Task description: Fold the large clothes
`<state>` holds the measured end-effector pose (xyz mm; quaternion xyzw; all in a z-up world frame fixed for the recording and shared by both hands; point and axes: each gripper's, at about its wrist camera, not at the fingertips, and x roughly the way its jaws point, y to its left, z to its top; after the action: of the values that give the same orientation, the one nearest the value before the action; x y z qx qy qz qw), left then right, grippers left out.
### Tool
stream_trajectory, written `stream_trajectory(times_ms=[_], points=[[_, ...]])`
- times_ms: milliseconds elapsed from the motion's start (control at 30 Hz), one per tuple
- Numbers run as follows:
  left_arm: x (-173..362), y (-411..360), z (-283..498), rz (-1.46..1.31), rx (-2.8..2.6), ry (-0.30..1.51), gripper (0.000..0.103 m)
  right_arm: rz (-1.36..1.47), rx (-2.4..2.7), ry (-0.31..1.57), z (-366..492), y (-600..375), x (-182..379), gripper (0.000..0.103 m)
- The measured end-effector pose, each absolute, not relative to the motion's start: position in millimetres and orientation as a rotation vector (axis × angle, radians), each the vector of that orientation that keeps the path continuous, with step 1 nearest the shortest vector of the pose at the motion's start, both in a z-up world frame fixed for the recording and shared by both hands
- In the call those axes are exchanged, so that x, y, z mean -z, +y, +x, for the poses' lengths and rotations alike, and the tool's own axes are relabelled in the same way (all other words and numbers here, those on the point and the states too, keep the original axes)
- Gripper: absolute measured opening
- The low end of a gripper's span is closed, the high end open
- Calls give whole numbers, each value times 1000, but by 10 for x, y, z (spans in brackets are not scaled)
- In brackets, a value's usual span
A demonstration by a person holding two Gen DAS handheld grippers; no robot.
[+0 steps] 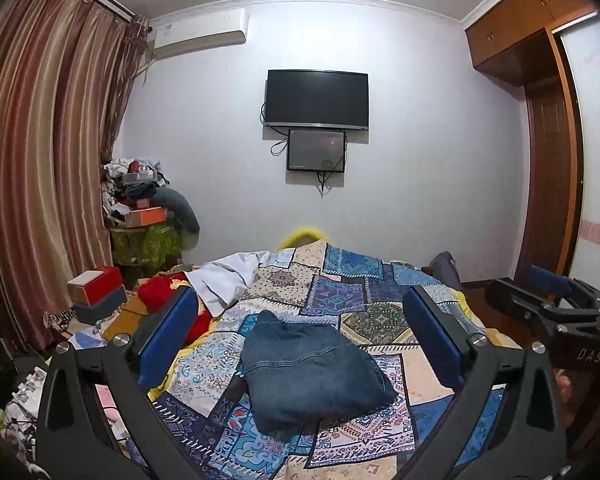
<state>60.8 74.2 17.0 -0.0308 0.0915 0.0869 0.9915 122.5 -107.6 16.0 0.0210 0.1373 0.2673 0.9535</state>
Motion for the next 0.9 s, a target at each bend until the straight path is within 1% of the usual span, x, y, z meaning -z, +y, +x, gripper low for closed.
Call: stream_trajectory(times_ms=[900], points=[[-124,763,694,-70,-148,194,103,15,-506,283,1239,-981,-134,103]])
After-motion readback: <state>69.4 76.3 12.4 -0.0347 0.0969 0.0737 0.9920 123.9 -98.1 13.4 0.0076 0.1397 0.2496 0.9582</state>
